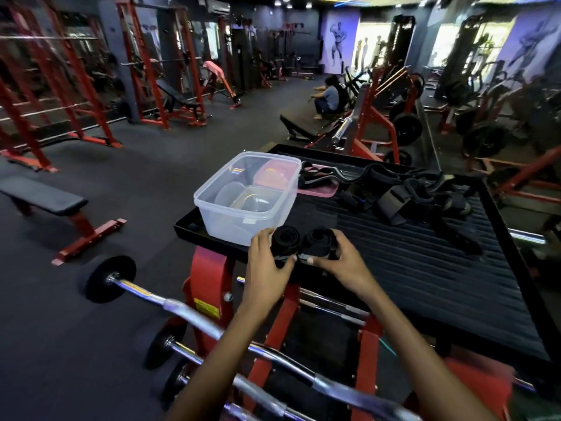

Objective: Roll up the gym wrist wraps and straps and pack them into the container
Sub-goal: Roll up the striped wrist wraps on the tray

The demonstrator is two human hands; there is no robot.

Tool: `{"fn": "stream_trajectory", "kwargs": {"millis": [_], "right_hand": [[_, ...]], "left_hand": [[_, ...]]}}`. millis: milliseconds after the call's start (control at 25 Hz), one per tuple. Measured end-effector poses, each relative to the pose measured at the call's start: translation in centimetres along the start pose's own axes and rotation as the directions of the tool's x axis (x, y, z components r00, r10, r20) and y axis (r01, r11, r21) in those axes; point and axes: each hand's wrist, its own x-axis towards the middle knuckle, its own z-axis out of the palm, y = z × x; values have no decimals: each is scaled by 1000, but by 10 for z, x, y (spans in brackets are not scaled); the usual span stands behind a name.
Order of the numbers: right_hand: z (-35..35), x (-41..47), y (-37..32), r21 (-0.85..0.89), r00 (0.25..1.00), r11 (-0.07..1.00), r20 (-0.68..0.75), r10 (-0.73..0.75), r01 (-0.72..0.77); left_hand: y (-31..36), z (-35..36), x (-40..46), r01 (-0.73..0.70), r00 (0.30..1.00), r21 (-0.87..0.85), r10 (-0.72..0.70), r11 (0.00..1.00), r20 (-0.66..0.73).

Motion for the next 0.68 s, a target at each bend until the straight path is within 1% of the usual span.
{"fn": "stream_trajectory", "kwargs": {"millis": [80,160,200,280,360,520,600,680], "right_hand": [[0,-1,1,13,1000,1000,-23,13,-12],[3,-5,-3,2,1000,1000,3,5,-5],[2,-5,-6,-9,1000,1000,-22,-2,2],[1,-8,-14,10,997,1000,-70,-13,14],[-2,-12,-27,42,993,998,-106,-43,48],[0,-5,-78,132,982,977,-110,-152,166],[4,9,-111,95,970,968,-100,-222,232],[17,29,-135,24,964,966,-79,-255,258]], "left_hand": [[-4,-3,8,31,994,-2,-31,1000,108],[-4,-5,9,66,986,3,-65,998,150],[-2,-4,13,69,985,-6,-67,998,159],[0,-3,15,65,988,-37,-59,997,141],[6,-4,15,20,995,-82,-12,996,104],[28,-29,37,-97,995,-174,91,980,-45],[41,-53,57,-155,987,-223,143,962,-71],[48,-82,82,-151,988,-250,151,957,-19]]}}
